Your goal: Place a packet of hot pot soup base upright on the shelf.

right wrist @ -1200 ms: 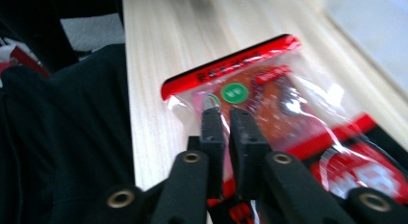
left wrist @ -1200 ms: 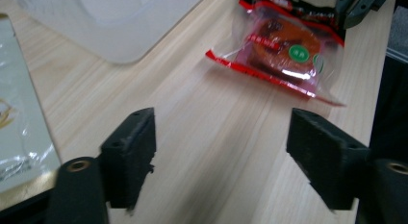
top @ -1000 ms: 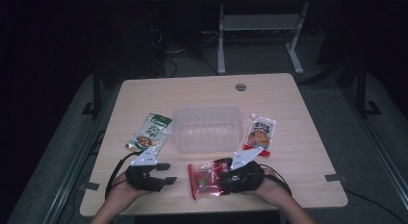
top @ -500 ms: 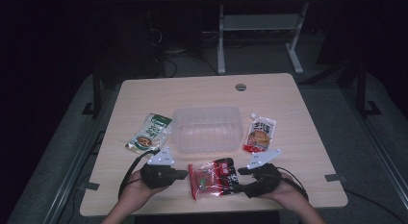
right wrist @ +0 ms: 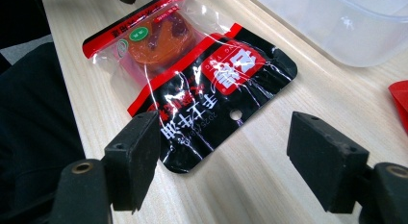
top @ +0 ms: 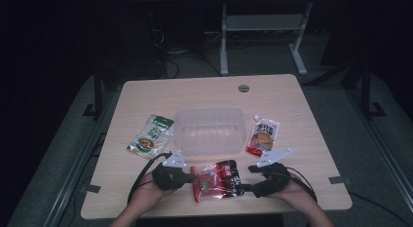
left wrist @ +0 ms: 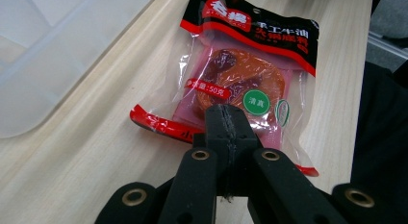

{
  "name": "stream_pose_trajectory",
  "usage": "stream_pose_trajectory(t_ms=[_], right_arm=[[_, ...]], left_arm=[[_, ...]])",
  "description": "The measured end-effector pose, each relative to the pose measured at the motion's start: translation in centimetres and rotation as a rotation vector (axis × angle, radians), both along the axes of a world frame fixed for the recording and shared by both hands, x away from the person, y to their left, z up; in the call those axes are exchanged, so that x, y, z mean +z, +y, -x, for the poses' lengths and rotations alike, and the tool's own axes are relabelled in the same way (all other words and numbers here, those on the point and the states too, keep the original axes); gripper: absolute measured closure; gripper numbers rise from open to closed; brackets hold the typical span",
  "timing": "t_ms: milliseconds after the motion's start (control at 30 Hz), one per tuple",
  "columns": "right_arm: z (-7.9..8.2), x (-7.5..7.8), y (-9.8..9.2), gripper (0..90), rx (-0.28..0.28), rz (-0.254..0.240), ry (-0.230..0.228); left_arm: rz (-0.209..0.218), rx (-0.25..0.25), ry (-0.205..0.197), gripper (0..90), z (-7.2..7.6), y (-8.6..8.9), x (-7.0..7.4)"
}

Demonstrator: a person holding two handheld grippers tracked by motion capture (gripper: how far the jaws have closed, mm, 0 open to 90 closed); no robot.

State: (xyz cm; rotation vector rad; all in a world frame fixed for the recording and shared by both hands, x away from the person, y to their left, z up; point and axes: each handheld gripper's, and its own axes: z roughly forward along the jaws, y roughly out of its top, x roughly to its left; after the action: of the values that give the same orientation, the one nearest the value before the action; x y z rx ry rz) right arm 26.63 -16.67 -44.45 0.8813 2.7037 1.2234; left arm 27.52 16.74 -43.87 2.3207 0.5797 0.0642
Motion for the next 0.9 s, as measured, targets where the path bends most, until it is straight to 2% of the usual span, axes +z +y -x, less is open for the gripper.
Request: stream_pose_trajectory(t_ms=[167, 200, 267, 300, 367, 433, 533, 633, 733, 900], right_arm=[[-0.1, -0.2, 0.0, 26.2, 0.003, 0.004, 0.0], [-0.2, -0.3, 0.0, 26.0, 0.005, 0.002, 0.0], [-0.2, -0.3, 0.1, 25.7, 0.006, 0.003, 0.008], [-0.2, -0.3, 0.1, 25.7, 0.006, 0.003, 0.008], [-0.3, -0.3, 0.2, 25.2, 0.008, -0.002, 0.01], [-0.3, -0.4, 0.2, 24.4, 0.004, -0.007, 0.014], [-0.4, -0.3, 0.3, 22.2, -0.001, -0.026, 0.016], [-0.5, -0.3, 0.3, 21.3, -0.007, -0.038, 0.02], [-0.7, -0.2, 0.5, 20.6, -0.003, -0.064, 0.031], [-0.8, -0.1, 1.1, 20.3, 0.012, -0.081, 0.042]], left_arm=[[0.004, 0.004, -0.002, 89.7, 0.0, -0.2, -0.3], [-0.02, -0.01, -0.003, 89.7, -0.1, -0.2, -0.5], [-0.009, 0.006, 0.003, 89.7, -0.1, -0.3, -0.7], [-0.03, -0.008, 0.006, 89.7, -0.2, -0.1, -0.8], [-0.018, 0.002, 0.019, 89.7, -0.1, -0.2, -1.1], [-0.027, -0.006, 0.02, 89.7, -0.1, -0.3, -1.2], [-0.056, -0.013, 0.022, 89.7, -0.1, -0.4, -1.4], [-0.039, 0.001, 0.027, 89.7, -0.1, -0.5, -1.7], [-0.051, -0.004, 0.029, 89.8, -0.1, -0.5, -1.7], [-0.063, -0.005, 0.038, 89.8, -0.1, -0.4, -1.9]])
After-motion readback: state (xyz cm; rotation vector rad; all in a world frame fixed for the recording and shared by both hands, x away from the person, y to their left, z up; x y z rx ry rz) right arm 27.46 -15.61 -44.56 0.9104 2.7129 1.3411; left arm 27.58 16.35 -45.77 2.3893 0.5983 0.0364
